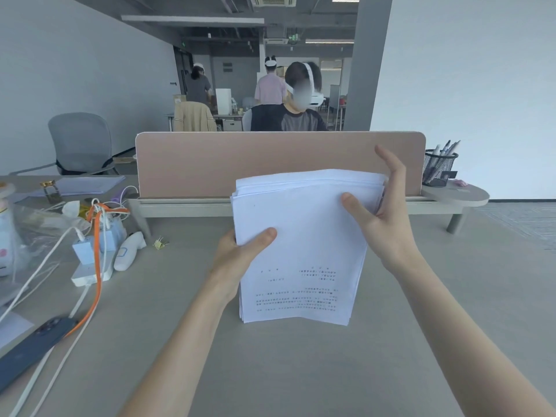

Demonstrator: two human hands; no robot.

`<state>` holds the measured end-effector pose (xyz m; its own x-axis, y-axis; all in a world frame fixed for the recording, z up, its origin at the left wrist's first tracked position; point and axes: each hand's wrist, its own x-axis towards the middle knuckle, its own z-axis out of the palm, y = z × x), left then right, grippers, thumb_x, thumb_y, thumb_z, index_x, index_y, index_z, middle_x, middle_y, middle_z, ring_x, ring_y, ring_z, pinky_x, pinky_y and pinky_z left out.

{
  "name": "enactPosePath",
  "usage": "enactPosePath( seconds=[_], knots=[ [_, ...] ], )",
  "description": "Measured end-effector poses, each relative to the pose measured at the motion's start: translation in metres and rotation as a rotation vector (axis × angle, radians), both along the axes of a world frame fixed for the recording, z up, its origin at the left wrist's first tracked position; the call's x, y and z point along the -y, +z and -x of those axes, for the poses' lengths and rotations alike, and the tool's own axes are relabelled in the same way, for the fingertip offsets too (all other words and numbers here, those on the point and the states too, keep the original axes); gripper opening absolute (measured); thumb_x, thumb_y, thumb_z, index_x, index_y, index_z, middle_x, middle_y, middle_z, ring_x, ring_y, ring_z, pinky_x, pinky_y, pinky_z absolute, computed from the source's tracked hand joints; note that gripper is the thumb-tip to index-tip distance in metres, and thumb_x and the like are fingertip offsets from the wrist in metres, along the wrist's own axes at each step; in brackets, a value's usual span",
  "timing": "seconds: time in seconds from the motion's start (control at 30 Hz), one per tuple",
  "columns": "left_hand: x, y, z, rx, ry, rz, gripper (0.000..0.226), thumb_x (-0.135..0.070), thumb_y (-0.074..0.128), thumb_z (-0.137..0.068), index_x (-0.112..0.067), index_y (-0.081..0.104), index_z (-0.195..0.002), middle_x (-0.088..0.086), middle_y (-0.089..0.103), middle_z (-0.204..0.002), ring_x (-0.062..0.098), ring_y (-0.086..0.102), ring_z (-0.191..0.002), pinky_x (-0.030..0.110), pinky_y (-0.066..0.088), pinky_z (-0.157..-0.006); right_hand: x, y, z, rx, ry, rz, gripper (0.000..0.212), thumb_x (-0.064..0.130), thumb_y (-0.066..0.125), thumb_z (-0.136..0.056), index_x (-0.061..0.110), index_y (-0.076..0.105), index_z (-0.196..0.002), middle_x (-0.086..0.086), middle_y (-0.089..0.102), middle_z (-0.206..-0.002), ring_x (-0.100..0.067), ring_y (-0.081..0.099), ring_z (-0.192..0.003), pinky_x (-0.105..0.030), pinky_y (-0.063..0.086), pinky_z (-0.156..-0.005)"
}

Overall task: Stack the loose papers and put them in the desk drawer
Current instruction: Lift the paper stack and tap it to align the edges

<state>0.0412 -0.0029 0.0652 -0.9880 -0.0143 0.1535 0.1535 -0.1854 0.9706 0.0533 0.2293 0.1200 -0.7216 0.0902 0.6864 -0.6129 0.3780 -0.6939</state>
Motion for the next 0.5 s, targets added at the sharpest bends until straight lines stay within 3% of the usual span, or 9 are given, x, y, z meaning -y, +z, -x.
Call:
enactPosePath(
  seconds=[0.03, 0.1, 0.2, 0.3, 0.37, 0.43, 0.5],
  knots=[
    [0.0, -0.003, 0.0, 0.006, -0.005, -0.001, 0.03, -0.03, 0.08, -0.068, -0.021, 0.076, -0.097, -0.003, 0.081, -0.097, 0.018, 0.077, -0.091, 0.038, 0.059, -0.083, -0.001, 0.0, 0.002, -0.037, -0.024, -0.061, 0.071, 0.007, 0.066, -0.093, 0.024, 0.028, -0.15, 0.037, 0.028, -0.145, 0.027, 0.025, -0.133, 0.002, 0.022, -0.106],
    [0.001, -0.008, 0.0, 0.012, -0.018, -0.001, 0.026, -0.029, 0.08, -0.07, -0.023, 0.077, -0.095, -0.002, 0.081, -0.097, 0.019, 0.077, -0.091, 0.038, 0.059, -0.082, -0.003, -0.002, 0.005, -0.079, -0.072, -0.165, 0.064, 0.005, 0.064, -0.093, 0.025, 0.037, -0.148, 0.032, 0.039, -0.144, 0.022, 0.032, -0.131, -0.001, 0.025, -0.106],
    [0.002, -0.014, 0.001, 0.02, -0.025, -0.001, 0.023, -0.029, 0.078, -0.071, -0.022, 0.077, -0.093, -0.002, 0.081, -0.097, 0.02, 0.077, -0.092, 0.038, 0.059, -0.082, -0.004, -0.005, 0.009, -0.071, -0.148, -0.225, 0.039, 0.01, 0.064, -0.093, 0.029, 0.064, -0.128, 0.003, 0.062, -0.123, 0.016, 0.047, -0.109, 0.001, 0.032, -0.089],
    [0.002, -0.019, 0.002, 0.037, -0.032, -0.005, 0.021, -0.03, 0.078, -0.071, -0.022, 0.077, -0.092, -0.001, 0.081, -0.096, 0.022, 0.077, -0.094, 0.039, 0.059, -0.082, -0.004, -0.006, 0.011, -0.035, -0.184, -0.187, 0.033, 0.013, 0.064, -0.094, 0.031, 0.07, -0.12, 0.002, 0.06, -0.112, 0.015, 0.051, -0.097, 0.0, 0.034, -0.079],
    [0.002, -0.021, 0.004, 0.044, -0.032, -0.015, 0.023, -0.03, 0.078, -0.071, -0.021, 0.077, -0.093, 0.0, 0.081, -0.097, 0.024, 0.076, -0.096, 0.04, 0.059, -0.083, -0.004, -0.004, 0.011, -0.002, -0.168, -0.135, 0.039, 0.014, 0.065, -0.094, 0.032, 0.066, -0.129, 0.004, 0.058, -0.113, 0.014, 0.051, -0.094, -0.001, 0.034, -0.078],
    [0.002, -0.022, 0.006, 0.041, -0.039, -0.02, 0.025, -0.03, 0.078, -0.072, -0.022, 0.077, -0.095, 0.0, 0.081, -0.1, 0.022, 0.076, -0.096, 0.04, 0.058, -0.085, -0.004, -0.008, 0.01, 0.045, -0.085, -0.062, 0.057, 0.017, 0.066, -0.094, 0.034, 0.048, -0.146, 0.011, 0.054, -0.134, 0.016, 0.047, -0.118, -0.003, 0.034, -0.096],
    [0.002, -0.022, 0.007, 0.036, -0.048, -0.027, 0.022, -0.03, 0.077, -0.073, -0.023, 0.077, -0.094, 0.0, 0.081, -0.1, 0.02, 0.076, -0.095, 0.039, 0.058, -0.084, -0.003, -0.02, 0.01, 0.125, 0.059, 0.109, 0.076, 0.02, 0.067, -0.095, 0.04, 0.025, -0.154, 0.015, 0.041, -0.155, 0.004, 0.039, -0.141, -0.021, 0.033, -0.115]
  ],
)
